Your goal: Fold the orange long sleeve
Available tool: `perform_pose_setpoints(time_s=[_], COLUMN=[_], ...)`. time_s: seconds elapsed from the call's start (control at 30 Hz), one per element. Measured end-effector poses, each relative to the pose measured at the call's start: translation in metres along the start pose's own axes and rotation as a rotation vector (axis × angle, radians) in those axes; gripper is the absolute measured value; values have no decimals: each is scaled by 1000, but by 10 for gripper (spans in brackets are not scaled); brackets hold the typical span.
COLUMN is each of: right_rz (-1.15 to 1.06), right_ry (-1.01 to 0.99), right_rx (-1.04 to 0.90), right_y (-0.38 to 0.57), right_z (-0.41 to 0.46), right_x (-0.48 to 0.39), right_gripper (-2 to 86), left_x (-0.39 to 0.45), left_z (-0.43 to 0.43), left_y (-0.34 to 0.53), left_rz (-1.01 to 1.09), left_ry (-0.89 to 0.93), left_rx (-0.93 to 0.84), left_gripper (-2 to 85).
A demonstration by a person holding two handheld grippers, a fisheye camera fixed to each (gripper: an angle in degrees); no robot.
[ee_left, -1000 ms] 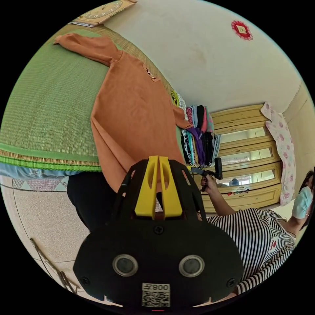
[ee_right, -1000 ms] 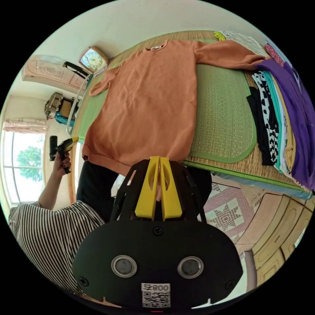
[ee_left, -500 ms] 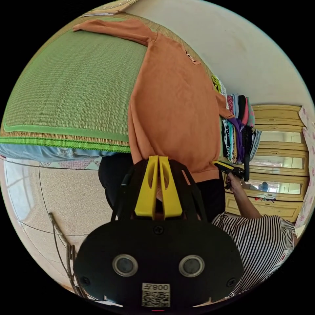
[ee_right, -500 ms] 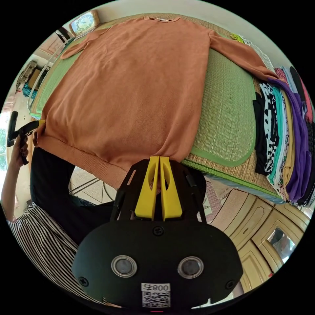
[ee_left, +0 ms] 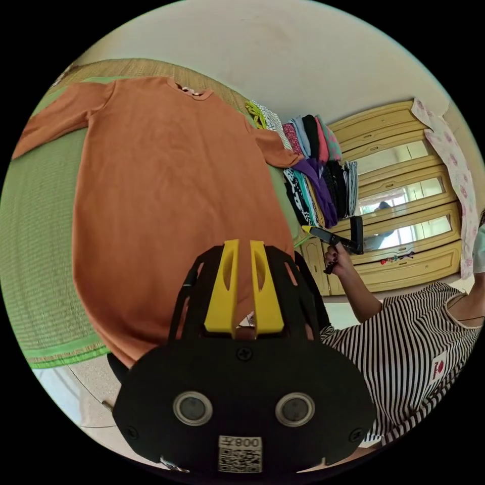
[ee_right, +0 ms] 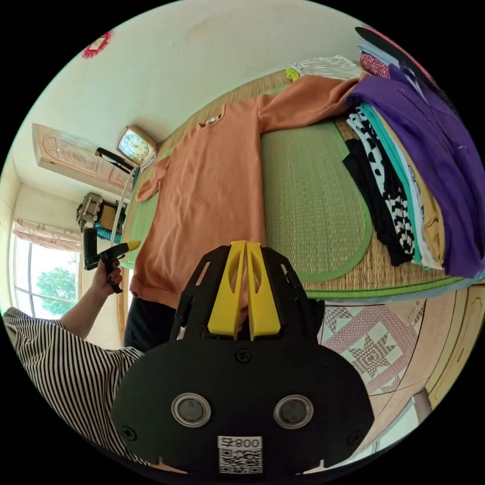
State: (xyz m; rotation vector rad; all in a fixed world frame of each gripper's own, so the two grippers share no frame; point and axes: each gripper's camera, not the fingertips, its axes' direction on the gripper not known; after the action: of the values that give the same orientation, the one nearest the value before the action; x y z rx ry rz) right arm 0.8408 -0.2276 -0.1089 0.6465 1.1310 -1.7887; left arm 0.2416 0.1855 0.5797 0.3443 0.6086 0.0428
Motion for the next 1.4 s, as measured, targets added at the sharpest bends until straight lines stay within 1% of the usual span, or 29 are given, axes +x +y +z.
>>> perform_pose_setpoints(time_s=[0.13,0.23,0.37,0.47,0.6,0.7,0.87,0.97,1.03,1.07,1.17,1.23,1.3,1.4], right_rz=[-31,-76,-119,-125,-73,-35,32,53,43,42,42,42,28,5], right_ry=[-40,-78,-89,-116,-154,-138,-221,-279,-285,-286,-303,-299,-269,-208], right_rx=[142,151,182,265,396,486,475,489,482,485,500,520,540,562], right_y=[-37,-65,-90,-103,-106,-99,-103,-100,-101,-101,-99,-96,-94,-92], right_z=[-1,24,49,53,45,34,33,33,30,29,25,20,14,8], right_x=[16,23,32,48,89,122,174,195,202,203,212,219,220,218], right_gripper=[1,1,1,2,3,6,21,28,35,37,52,65,71,83], left_x=[37,77,138,181,237,270,303,312,315,316,312,302,278,236], left_z=[52,96,153,193,257,303,356,378,381,377,347,317,269,216], left_y=[-68,-128,-217,-280,-352,-393,-438,-454,-459,-460,-464,-466,-466,-459], left_rz=[90,194,367,474,600,671,729,753,772,780,754,702,602,454], left_ry=[54,76,41,-2,-52,-78,-99,-133,-165,-188,-182,-158,-95,4], left_rx=[-54,-95,-131,-125,-139,-178,-219,-266,-271,-249,-163,-85,21,126], left_gripper=[37,44,58,63,72,84,97,74,50,44,34,30,28,27])
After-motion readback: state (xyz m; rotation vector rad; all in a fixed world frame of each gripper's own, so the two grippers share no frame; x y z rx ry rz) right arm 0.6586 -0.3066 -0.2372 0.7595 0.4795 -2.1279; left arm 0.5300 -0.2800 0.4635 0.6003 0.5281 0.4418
